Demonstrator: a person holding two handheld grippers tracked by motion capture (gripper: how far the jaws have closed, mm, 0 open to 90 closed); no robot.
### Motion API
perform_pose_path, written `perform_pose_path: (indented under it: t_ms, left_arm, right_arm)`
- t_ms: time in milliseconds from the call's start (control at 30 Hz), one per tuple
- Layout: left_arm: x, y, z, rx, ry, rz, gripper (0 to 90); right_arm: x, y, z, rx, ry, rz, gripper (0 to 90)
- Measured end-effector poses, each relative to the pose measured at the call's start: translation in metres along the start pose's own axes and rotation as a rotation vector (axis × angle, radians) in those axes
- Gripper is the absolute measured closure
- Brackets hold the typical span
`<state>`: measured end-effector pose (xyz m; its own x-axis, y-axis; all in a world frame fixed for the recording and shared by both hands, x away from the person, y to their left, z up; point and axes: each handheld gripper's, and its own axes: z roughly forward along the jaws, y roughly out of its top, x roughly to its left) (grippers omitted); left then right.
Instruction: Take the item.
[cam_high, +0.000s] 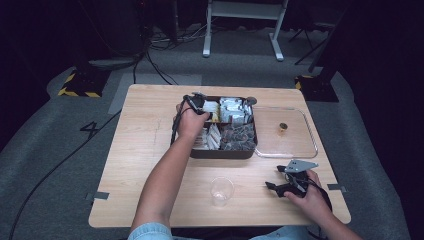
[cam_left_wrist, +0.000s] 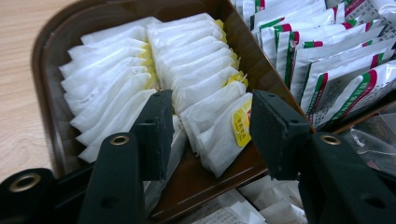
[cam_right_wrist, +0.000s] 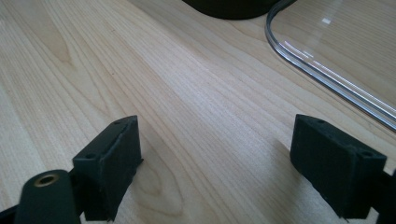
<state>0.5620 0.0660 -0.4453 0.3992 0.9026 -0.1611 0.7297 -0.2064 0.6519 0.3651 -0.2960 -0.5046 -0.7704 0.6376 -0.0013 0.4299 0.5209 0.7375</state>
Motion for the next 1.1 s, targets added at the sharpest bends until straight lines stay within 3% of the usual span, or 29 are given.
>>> perform_pose_path:
  t_ms: [533, 700, 867, 1033, 1100]
  left_arm:
    - [-0.006, 0.004, 0.018, 0.085, 0.002, 0.03, 61.5]
    - [-0.008, 0.004, 0.019, 0.109, -0.013, 0.025, 70.8]
    - [-0.008, 0.004, 0.02, 0.146, -0.01, 0.059, 86.9]
    - [-0.01, 0.004, 0.019, 0.157, -0.007, 0.089, 89.8]
    - [-0.012, 0.005, 0.018, 0.167, -0.009, 0.082, 89.9]
  right_arm:
    - [0.0, 0.0, 0.0, 0.0, 0.001, 0.0, 16.5]
    - [0.0, 0.0, 0.0, -0.001, 0.001, 0.0, 16.5]
    - [0.0, 0.0, 0.0, 0.0, 0.001, 0.0, 16.5]
    - [0.0, 0.0, 0.0, 0.0, 0.0, 0.0, 16.5]
    - [0.0, 0.0, 0.0, 0.0, 0.0, 0.0, 16.5]
